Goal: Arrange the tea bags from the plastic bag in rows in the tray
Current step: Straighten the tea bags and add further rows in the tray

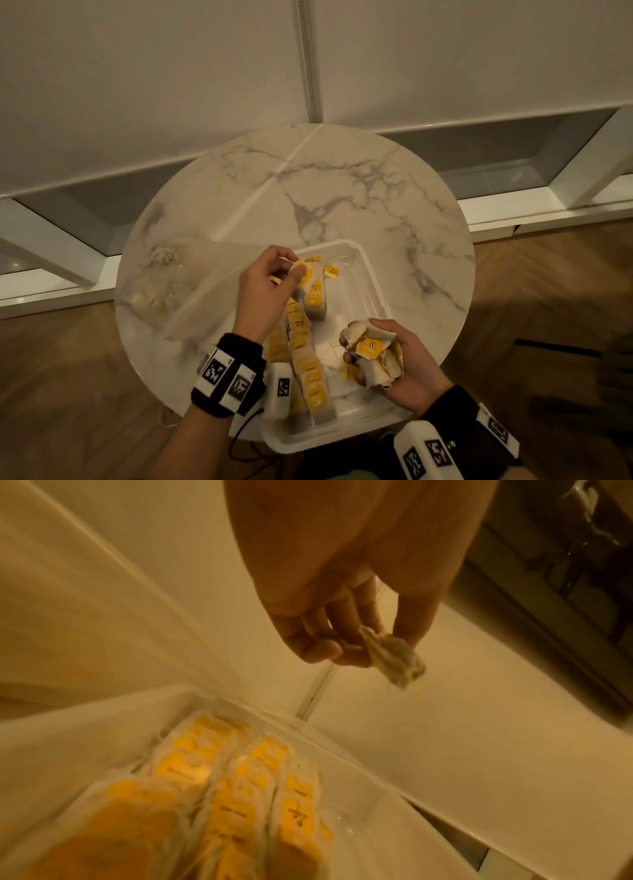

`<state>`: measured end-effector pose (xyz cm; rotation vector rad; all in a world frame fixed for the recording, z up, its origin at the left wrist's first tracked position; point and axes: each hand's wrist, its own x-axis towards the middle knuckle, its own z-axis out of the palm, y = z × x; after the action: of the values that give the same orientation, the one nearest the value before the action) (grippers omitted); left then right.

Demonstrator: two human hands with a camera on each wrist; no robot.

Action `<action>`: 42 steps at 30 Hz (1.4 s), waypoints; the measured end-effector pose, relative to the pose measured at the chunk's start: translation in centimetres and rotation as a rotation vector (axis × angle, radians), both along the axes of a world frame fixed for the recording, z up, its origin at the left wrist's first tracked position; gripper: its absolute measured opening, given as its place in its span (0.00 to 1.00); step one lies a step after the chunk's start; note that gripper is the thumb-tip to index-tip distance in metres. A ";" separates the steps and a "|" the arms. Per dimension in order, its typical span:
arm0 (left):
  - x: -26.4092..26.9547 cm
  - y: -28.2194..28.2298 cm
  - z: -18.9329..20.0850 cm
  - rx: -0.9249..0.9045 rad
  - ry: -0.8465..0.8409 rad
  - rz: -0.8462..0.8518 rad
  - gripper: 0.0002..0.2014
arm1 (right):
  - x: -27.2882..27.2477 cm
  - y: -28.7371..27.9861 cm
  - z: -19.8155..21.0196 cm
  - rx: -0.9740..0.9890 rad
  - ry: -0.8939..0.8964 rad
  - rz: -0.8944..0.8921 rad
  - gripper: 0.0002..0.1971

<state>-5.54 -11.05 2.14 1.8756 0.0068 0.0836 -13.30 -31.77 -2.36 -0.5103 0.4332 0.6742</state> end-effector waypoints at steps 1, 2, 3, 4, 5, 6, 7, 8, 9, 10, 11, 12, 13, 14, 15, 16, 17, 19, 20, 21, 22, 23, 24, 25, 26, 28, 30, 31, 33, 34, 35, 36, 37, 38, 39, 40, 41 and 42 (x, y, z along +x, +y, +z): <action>0.1 0.2 -0.3 0.025 0.008 -0.015 0.06 | -0.2 0.0 -0.1 0.001 -0.002 -0.005 0.21; 0.2 0.2 -0.6 0.052 0.019 -0.037 0.07 | -0.3 -0.1 -0.2 -0.003 -0.010 -0.012 0.20; 0.1 0.1 -1.0 0.088 0.034 -0.065 0.07 | -0.5 0.0 -0.2 -0.017 -0.020 -0.017 0.20; 0.0 -0.1 -1.5 0.136 0.053 -0.099 0.06 | -0.7 0.0 -0.4 -0.035 -0.032 -0.015 0.19; -0.2 -0.3 -2.0 0.191 0.074 -0.140 0.06 | -0.9 0.0 -0.5 -0.053 -0.042 -0.012 0.19; -0.3 -0.6 -2.7 0.248 0.091 -0.183 0.06 | -1.1 0.1 -0.8 -0.070 -0.051 -0.009 0.19; -0.5 -0.8 -3.3 0.300 0.104 -0.219 0.06 | -1.2 0.1 -0.9 -0.089 -0.058 -0.009 0.19; -0.7 -0.9 -3.8 0.342 0.114 -0.243 0.06 | -1.4 0.2 -1.1 -0.108 -0.063 -0.011 0.19; -0.9 -1.1 -4.2 0.371 0.119 -0.255 0.07 | -1.6 0.3 -1.3 -0.124 -0.067 -0.011 0.19; -1.1 -1.2 -4.5 0.396 0.124 -0.256 0.08 | -1.7 0.3 -1.5 -0.135 -0.071 -0.013 0.19; -1.2 -1.3 -4.6 0.420 0.126 -0.255 0.09 | -2.0 0.4 -1.7 -0.145 -0.077 -0.018 0.18; -1.2 -1.4 -4.6 0.445 0.128 -0.255 0.10 | -2.2 0.5 -1.7 -0.159 -0.079 -0.023 0.17; -1.1 -1.5 -4.6 0.467 0.131 -0.257 0.10 | -2.4 0.6 -1.8 -0.172 -0.083 -0.025 0.17; -1.1 -1.6 -4.6 0.476 0.138 -0.262 0.10 | -2.6 0.7 -1.8 -0.182 -0.087 -0.030 0.16; -1.0 -1.6 -4.5 0.467 0.150 -0.272 0.09 | -2.7 0.8 -1.7 -0.187 -0.093 -0.036 0.16; -0.8 -1.6 -4.5 0.449 0.162 -0.285 0.08 | -2.8 0.8 -1.6 -0.191 -0.100 -0.042 0.16; -0.7 -1.6 -4.5 0.434 0.169 -0.302 0.08 | -2.8 0.8 -1.5 -0.193 -0.108 -0.045 0.16; -0.7 -1.5 -4.4 0.448 0.184 -0.345 0.07 | -2.9 0.8 -1.3 -0.195 -0.138 -0.040 0.16; -0.6 -1.5 -4.3 0.462 0.200 -0.368 0.06 | -2.8 0.8 -1.2 -0.190 -0.158 -0.036 0.15; -0.4 -1.5 -4.3 0.473 0.218 -0.389 0.05 | -2.8 0.8 -1.2 -0.184 -0.175 -0.034 0.15; -0.2 -1.5 -4.3 0.498 0.233 -0.404 0.04 | -2.8 0.9 -1.2 -0.178 -0.180 -0.036 0.16; 0.0 -1.5 -4.3 0.533 0.243 -0.414 0.04 | -2.8 0.9 -1.2 -0.171 -0.176 -0.044 0.15; 0.3 -1.5 -4.3 0.571 0.250 -0.418 0.05 | -2.8 0.9 -1.2 -0.164 -0.173 -0.051 0.15; 0.6 -1.6 -4.4 0.612 0.255 -0.417 0.05 | -2.9 1.0 -1.2 -0.159 -0.174 -0.057 0.16; 0.9 -1.7 -4.4 0.665 0.251 -0.408 0.05 | -2.9 1.0 -1.1 -0.153 -0.174 -0.059 0.17; 1.2 -1.9 -4.3 0.781 0.216 -0.378 0.05 | -2.9 1.2 -1.1 -0.161 -0.162 -0.060 0.18; 1.5 -2.0 -4.2 0.860 0.173 -0.357 0.03 | -2.9 1.4 -1.6 -0.175 -0.144 -0.065 0.17; 1.7 -2.1 -4.2 0.894 0.161 -0.352 0.03 | -2.9 1.5 -1.8 -0.183 -0.135 -0.071 0.17; 1.9 -2.2 -4.1 0.939 0.164 -0.339 0.03 | -2.9 1.6 -2.1 -0.187 -0.118 -0.072 0.17; 2.0 -2.2 -4.1 0.946 0.172 -0.324 0.03 | -2.9 1.6 -2.2 -0.181 -0.111 -0.066 0.17; 2.1 -2.2 -4.0 0.942 0.180 -0.303 0.04 | -2.9 1.6 -2.3 -0.174 -0.108 -0.061 0.17; 2.2 -2.1 -4.0 0.931 0.188 -0.284 0.06 | -2.9 1.6 -2.2 -0.168 -0.109 -0.057 0.17; 2.2 -2.1 -4.1 0.917 0.191 -0.270 0.08 | -2.9 1.5 -2.2 -0.167 -0.109 -0.056 0.17; 2.1 -2.0 -4.0 0.902 0.187 -0.260 0.09 | -2.9 1.5 -2.2 -0.163 -0.109 -0.058 0.17; 1.9 -1.8 -4.0 0.885 0.172 -0.252 0.09 | -2.9 1.4 -2.0 -0.157 -0.108 -0.063 0.17; 1.6 -1.7 -3.8 0.866 0.147 -0.250 0.08 | -3.0 1.4 -1.8 -0.153 -0.109 -0.067 0.17; 1.3 -1.5 -3.7 0.854 0.116 -0.263 0.07 | -3.0 1.4 -1.6 -0.150 -0.114 -0.068 0.17; 0.8 -1.4 -3.5 0.856 0.087 -0.304 0.06 | -3.1 1.3 -1.5 -0.140 -0.120 -0.069 0.16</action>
<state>-4.72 -12.50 -1.38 2.7073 -0.2951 -0.2433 -16.36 -30.46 -3.83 -0.6619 0.3846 0.5456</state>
